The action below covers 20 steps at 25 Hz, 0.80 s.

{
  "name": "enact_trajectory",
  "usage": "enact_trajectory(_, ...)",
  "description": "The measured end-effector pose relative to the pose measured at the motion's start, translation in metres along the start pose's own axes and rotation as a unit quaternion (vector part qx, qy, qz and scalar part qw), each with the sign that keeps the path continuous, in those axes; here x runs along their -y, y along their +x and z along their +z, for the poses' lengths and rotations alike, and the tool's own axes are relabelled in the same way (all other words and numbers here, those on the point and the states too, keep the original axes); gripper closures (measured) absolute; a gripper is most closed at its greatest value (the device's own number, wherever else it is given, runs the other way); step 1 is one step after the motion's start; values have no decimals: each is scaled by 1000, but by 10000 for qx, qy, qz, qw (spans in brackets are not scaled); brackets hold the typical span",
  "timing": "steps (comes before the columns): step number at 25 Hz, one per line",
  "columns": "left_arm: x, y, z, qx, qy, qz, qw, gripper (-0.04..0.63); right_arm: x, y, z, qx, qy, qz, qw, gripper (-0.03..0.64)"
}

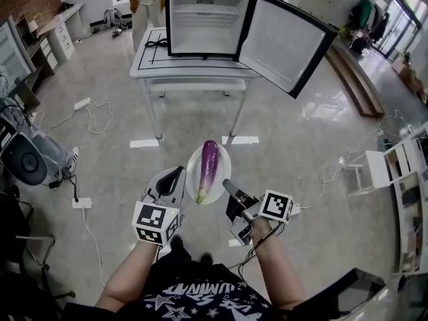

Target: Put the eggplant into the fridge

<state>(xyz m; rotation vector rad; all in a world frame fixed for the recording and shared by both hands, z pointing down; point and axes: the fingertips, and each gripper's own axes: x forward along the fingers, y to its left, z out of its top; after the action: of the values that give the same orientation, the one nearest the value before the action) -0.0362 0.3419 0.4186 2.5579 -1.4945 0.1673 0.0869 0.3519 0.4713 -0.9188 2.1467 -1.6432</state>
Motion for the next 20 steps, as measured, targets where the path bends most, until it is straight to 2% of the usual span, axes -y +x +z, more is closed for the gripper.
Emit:
enact_trajectory(8, 28, -4, -12, -47, 16, 120, 9999, 586, 10, -28, -4, -78, 171, 51, 9998, 595)
enact_trajectory(20, 56, -17, -27, 6, -47, 314, 9995, 586, 21, -57, -10, -279, 10, 109, 9996, 595)
